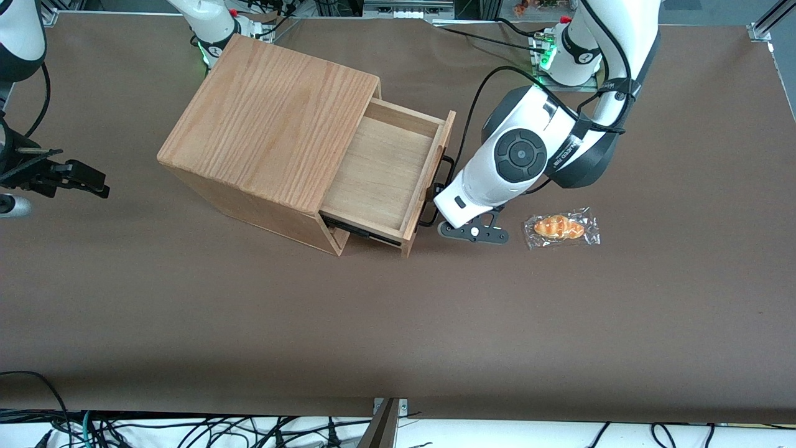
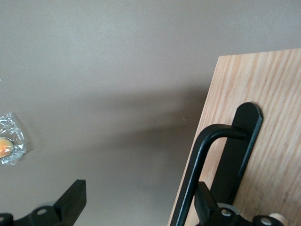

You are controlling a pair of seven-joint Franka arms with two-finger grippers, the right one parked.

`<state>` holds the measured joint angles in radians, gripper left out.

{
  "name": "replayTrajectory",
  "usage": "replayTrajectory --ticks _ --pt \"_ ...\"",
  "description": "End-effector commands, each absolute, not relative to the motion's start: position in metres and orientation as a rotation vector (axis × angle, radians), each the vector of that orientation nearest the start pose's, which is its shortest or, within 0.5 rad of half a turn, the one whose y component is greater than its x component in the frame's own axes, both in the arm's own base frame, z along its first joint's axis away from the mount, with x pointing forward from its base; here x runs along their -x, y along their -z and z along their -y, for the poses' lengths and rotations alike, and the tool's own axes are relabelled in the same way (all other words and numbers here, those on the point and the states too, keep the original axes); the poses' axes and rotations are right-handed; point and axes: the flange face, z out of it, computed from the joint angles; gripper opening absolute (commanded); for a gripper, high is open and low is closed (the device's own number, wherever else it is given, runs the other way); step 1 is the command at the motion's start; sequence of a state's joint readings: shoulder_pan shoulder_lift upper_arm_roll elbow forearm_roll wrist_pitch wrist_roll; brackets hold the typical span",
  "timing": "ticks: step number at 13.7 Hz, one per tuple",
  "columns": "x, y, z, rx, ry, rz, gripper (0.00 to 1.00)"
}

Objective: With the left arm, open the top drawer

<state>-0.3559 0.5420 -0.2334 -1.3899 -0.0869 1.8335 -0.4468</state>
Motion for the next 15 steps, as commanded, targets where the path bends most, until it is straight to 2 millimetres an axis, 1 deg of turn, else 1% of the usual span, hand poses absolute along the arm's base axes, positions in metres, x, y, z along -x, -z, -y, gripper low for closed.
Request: replayTrajectory --ticks 1,3,6,8,9,10,11,13,15 --pt "-0.592 -0.409 0.35 3.237 -0.279 -0.132 1.0" --pt "-0.589 -0.413 0.351 3.232 -0.312 -0.13 1.0" --pt "-0.583 -0.431 0.348 3.23 -0.323 -0.136 1.0" --pt "-0.585 -0.443 0.343 3.228 -0.328 -0.13 1.0" --pt "-0.585 -0.445 0.34 3.222 -0.343 -0.134 1.0" --pt "-0.59 -0.446 0.33 3.223 -0.347 -0.121 1.0" --pt "-0.596 -0.451 0.315 3.224 -0.343 -0.087 1.0" --pt "-0.605 -0.466 0.288 3.223 -0.308 -0.018 1.0" --pt "-0.62 -0.474 0.248 3.205 -0.271 0.096 1.0"
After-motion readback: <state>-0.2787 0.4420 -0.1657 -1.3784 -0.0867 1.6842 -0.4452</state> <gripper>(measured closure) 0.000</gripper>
